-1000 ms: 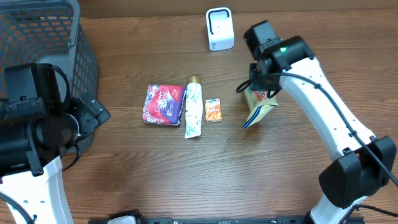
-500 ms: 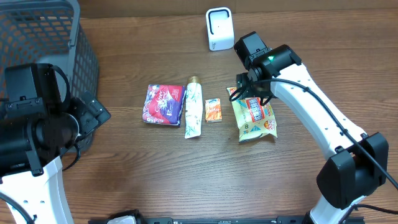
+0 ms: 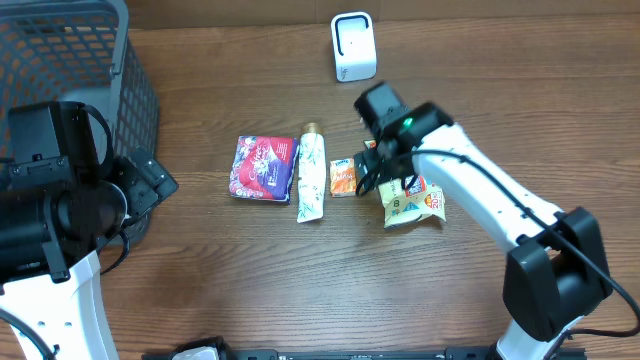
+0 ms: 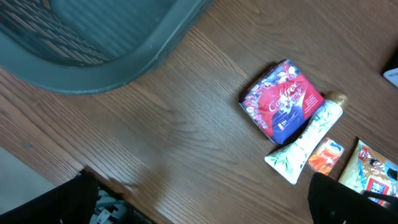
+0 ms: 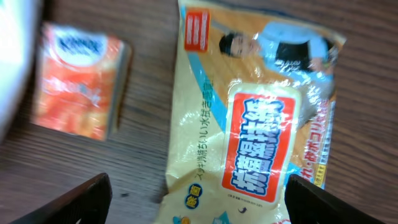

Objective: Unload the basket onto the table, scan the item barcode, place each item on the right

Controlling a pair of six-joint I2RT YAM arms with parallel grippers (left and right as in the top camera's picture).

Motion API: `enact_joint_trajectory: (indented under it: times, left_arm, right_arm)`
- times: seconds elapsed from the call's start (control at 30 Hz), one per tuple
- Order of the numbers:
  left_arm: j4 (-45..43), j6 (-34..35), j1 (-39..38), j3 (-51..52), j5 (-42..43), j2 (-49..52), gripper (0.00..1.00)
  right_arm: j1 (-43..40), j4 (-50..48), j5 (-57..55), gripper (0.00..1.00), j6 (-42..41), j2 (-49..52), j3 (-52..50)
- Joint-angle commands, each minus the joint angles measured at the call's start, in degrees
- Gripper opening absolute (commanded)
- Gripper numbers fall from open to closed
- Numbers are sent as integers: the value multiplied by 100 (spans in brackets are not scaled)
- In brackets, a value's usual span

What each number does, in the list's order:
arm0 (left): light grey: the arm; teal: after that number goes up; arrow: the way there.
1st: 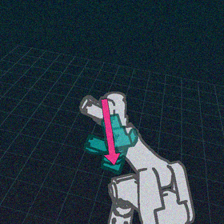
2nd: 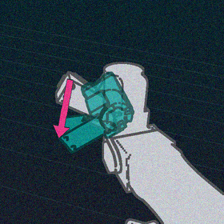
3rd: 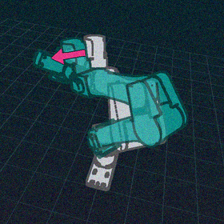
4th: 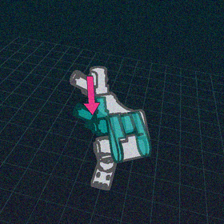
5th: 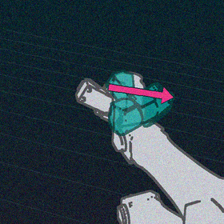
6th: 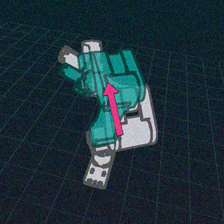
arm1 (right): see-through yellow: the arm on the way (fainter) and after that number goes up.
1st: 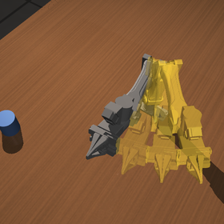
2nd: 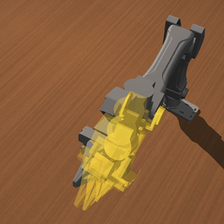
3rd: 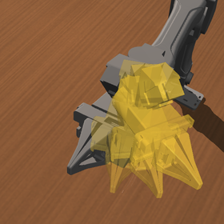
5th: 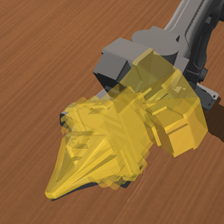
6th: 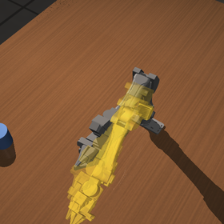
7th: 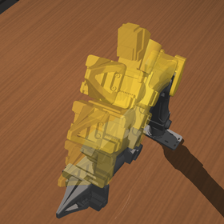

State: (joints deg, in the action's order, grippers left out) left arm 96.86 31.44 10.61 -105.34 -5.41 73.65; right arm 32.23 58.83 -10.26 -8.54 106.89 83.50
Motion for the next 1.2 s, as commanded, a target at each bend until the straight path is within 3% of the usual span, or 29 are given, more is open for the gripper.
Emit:
enact_joint_trajectory:
  times: [0.0,0.37,0.67,0.77,0.97,1.03,1.17]
  left_arm:
    - [-7,90,26,26,-55,15,100]
    - [-7,90,26,26,-55,15,100]
    - [-7,90,26,26,-55,15,100]
    - [-7,90,26,26,-55,15,100]
    - [-7,90,26,26,-55,15,100]
    - [-7,90,26,26,-55,15,100]
    - [-4,90,26,26,-55,15,100]
  right_arm:
    - [72,-330,-634,90,109,-4,-455]
    - [164,-1290,-640,90,85,63,-1307]
    - [162,-1399,-713,90,61,754,-1331]
    - [162,-1355,-1093,87,-339,1032,-1331]
    - [144,-1379,-1134,63,-520,1143,-1331]
    - [140,-1401,-1178,47,-520,1143,-1331]
    - [140,-1307,-1176,4,-529,1143,-1224]
